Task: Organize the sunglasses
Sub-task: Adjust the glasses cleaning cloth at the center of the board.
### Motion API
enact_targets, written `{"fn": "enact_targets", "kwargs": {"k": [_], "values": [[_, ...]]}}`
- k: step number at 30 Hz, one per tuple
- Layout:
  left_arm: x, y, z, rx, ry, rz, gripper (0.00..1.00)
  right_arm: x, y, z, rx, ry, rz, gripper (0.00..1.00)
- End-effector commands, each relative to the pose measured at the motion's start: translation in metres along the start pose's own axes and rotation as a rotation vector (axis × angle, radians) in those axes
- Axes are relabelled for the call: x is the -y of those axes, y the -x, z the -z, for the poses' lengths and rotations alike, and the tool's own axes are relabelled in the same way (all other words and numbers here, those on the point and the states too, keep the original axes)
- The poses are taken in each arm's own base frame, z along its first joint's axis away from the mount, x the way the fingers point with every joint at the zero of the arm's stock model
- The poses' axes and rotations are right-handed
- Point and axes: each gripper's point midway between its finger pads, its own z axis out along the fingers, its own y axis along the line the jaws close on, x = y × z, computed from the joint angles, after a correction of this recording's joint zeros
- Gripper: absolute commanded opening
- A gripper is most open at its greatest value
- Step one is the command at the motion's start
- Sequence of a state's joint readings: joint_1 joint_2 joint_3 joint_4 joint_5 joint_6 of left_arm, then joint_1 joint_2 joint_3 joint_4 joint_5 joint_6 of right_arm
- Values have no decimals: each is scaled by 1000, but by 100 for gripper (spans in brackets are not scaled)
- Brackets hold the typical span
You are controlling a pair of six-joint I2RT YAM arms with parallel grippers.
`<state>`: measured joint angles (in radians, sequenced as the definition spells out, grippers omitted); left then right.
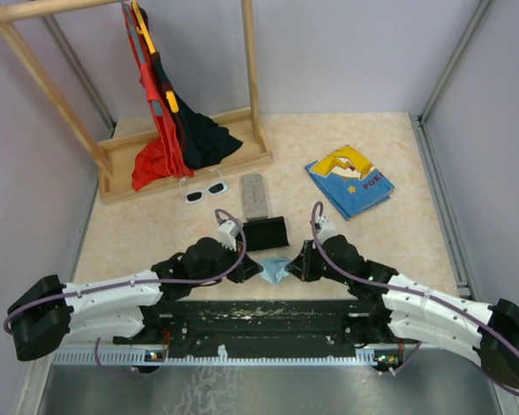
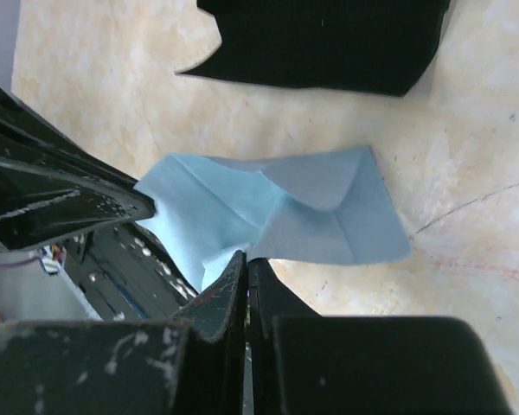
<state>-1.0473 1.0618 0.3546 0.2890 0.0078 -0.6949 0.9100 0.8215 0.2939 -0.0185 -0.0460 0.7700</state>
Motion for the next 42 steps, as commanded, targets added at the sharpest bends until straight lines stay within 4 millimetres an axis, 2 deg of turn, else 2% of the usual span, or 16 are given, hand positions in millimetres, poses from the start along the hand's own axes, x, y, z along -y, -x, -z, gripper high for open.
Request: {"fn": "enact_targets", "kwargs": {"k": [1,6,12,16,20,25,29,37,39,42], "values": [[4,31,4,67,60,2,1,-23,43,13,121,-6,-7,0],[4,43,5,76,102,40,1,-22,50,16,118,-58,-26,0],[-4,41,15,76,142,150,1,-19,39,20,65,-76,-57,0],[-5,33,19,34,162,189,1,-32,31,23,15,-6,-43,0],[1,20,19,-45,143,212,1,-36,24,22,-43,11,-23,0],[-5,1,24,-123,194,295,1,-41,28,28,-21,30,-32,0],[-3,-10,31,-163,186,368,1,-48,28,36,-29,58,-32,0],[14,-3,34,-164,139,428,1,-60,13,37,-149,119,27,0],[14,-1,32,-162,148,436,1,-65,17,40,-136,136,38,0],[8,8,29,-120,190,439,1,-70,37,45,-42,138,46,0]]}}
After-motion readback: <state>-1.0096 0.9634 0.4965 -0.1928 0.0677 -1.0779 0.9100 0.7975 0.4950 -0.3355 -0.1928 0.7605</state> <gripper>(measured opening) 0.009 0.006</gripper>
